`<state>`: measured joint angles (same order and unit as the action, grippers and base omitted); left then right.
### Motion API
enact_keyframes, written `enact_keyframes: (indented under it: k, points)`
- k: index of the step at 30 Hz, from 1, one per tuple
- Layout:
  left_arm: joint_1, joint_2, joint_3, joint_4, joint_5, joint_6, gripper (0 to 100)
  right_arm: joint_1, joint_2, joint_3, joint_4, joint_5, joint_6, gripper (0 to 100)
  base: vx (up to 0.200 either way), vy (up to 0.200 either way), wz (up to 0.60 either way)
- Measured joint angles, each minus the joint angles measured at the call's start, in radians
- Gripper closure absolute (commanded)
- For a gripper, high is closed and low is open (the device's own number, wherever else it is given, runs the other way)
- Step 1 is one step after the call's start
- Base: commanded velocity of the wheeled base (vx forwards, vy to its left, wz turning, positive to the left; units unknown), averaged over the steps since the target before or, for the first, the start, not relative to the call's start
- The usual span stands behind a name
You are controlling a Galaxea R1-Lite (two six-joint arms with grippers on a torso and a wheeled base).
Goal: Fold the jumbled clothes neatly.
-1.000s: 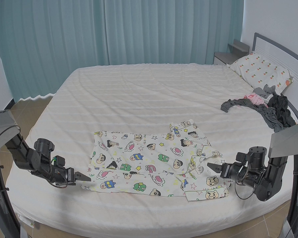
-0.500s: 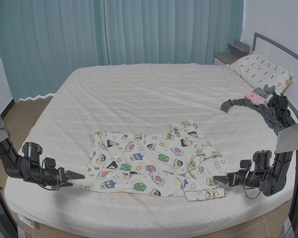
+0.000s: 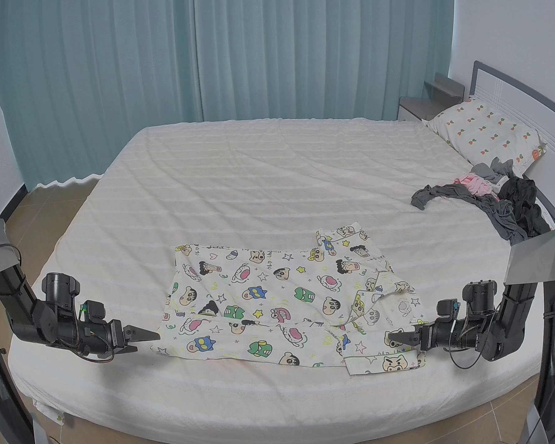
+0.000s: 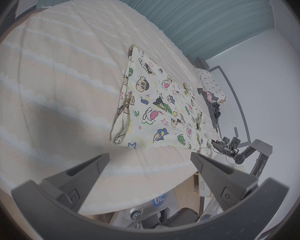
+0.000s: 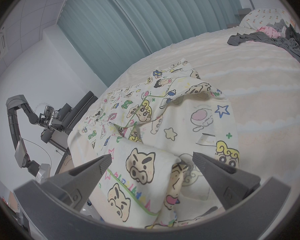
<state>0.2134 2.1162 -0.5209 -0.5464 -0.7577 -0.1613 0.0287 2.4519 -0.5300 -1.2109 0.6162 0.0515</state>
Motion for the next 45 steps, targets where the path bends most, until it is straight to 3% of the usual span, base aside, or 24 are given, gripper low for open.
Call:
enact_keyframes:
  k: [21,44,45]
  points:
    - [0.000,0.002,0.007,-0.003,-0.001,0.000,0,0.009,0.001,-0.016,-0.045,0.012,0.020,100,0.000,0.000,0.00]
    - [0.000,0.005,0.007,-0.003,-0.001,0.002,0,0.034,-0.057,-0.117,0.057,-0.077,0.025,100,0.000,0.000,0.00]
    - [0.000,0.005,0.007,-0.003,-0.001,0.002,0,0.035,-0.057,-0.116,0.061,-0.079,0.024,0,0.000,0.000,0.00]
